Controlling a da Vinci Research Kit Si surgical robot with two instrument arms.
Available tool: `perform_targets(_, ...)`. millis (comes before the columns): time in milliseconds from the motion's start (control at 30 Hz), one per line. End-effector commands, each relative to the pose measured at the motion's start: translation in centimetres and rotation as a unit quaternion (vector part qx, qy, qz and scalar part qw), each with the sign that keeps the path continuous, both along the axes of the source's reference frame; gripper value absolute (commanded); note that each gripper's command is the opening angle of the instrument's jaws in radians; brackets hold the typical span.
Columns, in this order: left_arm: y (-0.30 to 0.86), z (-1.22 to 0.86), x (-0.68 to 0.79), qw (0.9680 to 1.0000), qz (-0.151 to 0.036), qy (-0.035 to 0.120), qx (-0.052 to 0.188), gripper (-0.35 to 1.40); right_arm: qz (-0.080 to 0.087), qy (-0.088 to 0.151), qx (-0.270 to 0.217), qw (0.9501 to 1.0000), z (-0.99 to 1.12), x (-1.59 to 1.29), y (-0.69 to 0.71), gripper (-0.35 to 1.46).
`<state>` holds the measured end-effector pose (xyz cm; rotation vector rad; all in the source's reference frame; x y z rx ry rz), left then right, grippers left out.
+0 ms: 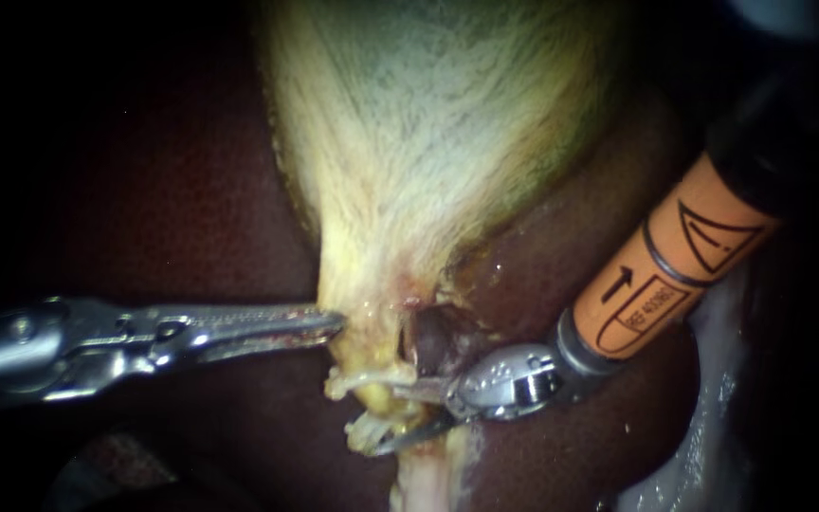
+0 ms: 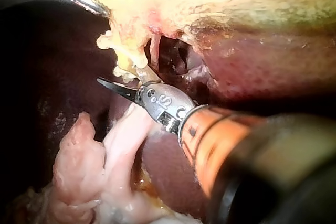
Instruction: Go to the cutting position left tube
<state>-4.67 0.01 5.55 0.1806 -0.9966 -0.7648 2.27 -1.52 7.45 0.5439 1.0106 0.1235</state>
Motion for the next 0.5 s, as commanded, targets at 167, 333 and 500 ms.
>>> perform_targets(167,0.00,0.01,-0.02,1.0000,-0.001,0.001,0.000,-0.35,0.000,0.014,0.011,0.9998,0.02,0.14,0.00,1.38)
perform_targets(333,0.00,0.02,-0.02,1.0000,-0.001,0.001,0.000,-0.35,0.010,0.008,0.023,0.9997,0.03,0.23,0.02,1.38)
perform_targets(500,-0.01,0.02,-0.04,1.0000,0.000,0.000,0.000,-0.35,0.015,0.006,0.030,0.9994,0.05,0.24,0.03,1.38)
